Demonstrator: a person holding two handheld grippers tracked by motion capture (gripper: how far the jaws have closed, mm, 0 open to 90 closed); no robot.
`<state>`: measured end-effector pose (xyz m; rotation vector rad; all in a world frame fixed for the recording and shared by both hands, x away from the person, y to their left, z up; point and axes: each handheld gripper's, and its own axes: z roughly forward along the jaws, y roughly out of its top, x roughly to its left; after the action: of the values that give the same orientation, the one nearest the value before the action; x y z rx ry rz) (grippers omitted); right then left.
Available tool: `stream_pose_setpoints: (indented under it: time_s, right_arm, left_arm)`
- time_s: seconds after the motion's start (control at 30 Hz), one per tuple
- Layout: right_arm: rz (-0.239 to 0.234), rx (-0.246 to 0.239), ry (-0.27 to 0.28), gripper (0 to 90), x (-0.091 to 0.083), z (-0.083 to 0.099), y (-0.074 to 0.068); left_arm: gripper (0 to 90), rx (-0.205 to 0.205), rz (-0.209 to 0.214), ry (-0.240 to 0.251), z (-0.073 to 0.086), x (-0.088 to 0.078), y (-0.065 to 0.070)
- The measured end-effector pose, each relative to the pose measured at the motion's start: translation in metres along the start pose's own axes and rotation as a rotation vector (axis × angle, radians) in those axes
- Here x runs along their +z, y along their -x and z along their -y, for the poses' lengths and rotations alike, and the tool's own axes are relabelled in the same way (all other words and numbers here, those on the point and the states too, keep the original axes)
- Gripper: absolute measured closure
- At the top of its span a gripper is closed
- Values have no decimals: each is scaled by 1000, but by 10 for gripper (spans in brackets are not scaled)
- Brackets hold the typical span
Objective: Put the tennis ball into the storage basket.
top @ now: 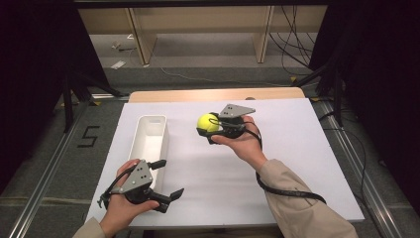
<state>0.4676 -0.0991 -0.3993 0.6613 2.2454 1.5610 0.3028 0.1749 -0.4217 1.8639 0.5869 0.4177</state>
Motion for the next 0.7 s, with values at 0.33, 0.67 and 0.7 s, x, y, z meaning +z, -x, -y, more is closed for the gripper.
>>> stream_pose_setpoints:
  time_s: [0.33,0.67,0.7]
  right_arm:
    - [-4,0,5,270,2,-2,-1]
    - [-7,-5,7,270,4,-4,-2]
    - [-8,-5,7,270,4,-4,-2]
  left_arm:
    - [0,0,0,-1,0,0,0]
    - [0,1,-1,-1,0,0,0]
    - [0,1,-2,0,0,0,0]
